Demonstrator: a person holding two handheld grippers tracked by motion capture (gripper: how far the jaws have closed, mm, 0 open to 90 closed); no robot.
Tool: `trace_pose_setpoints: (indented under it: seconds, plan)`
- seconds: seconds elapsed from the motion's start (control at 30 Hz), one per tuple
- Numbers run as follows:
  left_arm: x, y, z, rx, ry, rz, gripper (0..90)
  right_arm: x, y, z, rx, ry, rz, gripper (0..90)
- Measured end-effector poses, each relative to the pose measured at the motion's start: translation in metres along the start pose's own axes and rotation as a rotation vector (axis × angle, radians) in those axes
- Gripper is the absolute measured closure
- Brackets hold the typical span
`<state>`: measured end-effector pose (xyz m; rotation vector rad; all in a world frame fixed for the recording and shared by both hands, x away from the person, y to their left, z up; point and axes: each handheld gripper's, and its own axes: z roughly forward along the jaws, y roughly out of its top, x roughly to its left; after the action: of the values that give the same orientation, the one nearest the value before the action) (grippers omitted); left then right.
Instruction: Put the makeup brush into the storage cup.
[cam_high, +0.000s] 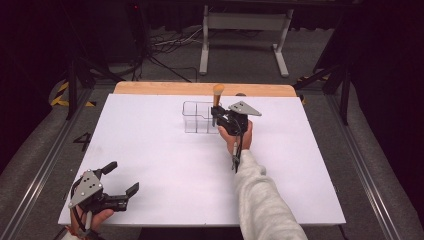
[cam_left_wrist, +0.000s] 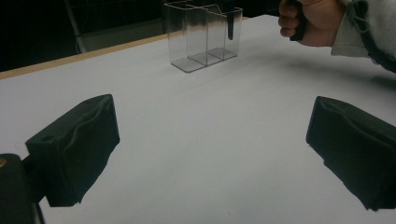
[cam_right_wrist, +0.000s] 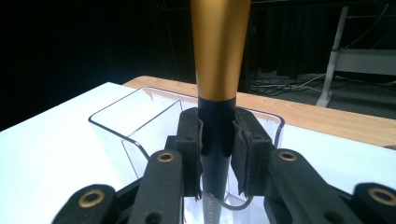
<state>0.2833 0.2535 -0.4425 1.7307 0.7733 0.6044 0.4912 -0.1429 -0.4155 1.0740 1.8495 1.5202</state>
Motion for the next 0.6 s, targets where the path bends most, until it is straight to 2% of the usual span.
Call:
trace_pose_setpoints:
  seconds: [0.5,0.57,0.6]
  plan:
    - [-0.0003,0.0002,-0.0002,0.006,0.003,-0.001,3.4,-0.0008,0.0017,0.0002,0.012,-0.025,-0.016,74.3]
    - [-0.0003,0.0,0.0001,0.006,0.004,-0.002,3.4,-0.0016,0.0019,-0.0004,0.006,-0.027,-0.014,68.3]
    - [-0.0003,0.0,0.0002,0.006,0.003,-0.002,3.4,-0.0016,0.0019,-0.0004,0.006,-0.027,-0.014,68.3]
